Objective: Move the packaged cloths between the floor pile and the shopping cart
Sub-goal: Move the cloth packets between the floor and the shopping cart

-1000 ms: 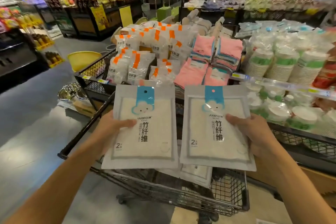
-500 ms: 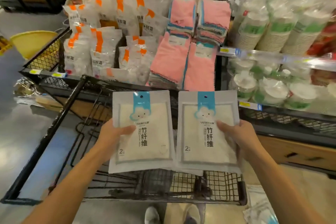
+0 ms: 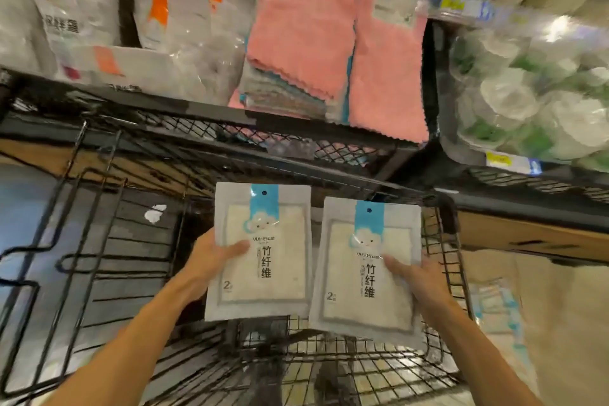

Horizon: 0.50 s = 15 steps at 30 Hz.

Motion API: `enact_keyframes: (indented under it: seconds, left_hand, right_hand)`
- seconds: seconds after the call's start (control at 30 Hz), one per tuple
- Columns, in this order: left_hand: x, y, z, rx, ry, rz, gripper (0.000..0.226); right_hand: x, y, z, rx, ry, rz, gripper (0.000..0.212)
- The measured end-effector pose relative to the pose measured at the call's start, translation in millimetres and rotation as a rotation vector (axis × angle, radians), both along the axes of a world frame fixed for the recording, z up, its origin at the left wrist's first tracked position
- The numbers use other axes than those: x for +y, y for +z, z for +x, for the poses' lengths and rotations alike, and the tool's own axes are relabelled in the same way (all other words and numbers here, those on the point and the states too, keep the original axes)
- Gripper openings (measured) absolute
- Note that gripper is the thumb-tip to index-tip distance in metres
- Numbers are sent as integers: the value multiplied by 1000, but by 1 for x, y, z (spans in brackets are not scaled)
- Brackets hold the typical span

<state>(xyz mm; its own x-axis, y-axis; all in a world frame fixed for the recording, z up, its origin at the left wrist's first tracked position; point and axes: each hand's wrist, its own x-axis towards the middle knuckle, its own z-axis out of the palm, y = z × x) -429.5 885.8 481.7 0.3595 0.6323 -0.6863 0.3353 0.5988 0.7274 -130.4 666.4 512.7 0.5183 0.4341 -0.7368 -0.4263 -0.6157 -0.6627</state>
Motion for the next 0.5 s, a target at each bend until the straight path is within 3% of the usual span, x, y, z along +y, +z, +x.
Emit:
enact_keyframes:
  seconds: [0.13,0.33,0.5]
  left_hand:
    - [18,-68,5,66,25,-14,36]
    - [27,-150,7,121,-7,-12,34]
    - [22,-189,5,92,-72,-15,38]
  right_hand:
    - [24,-63,2,-11,50,-45,24]
    - [49,-150,9,4,12,-136,37]
    - [59,-192,1,-51,20,-174,17]
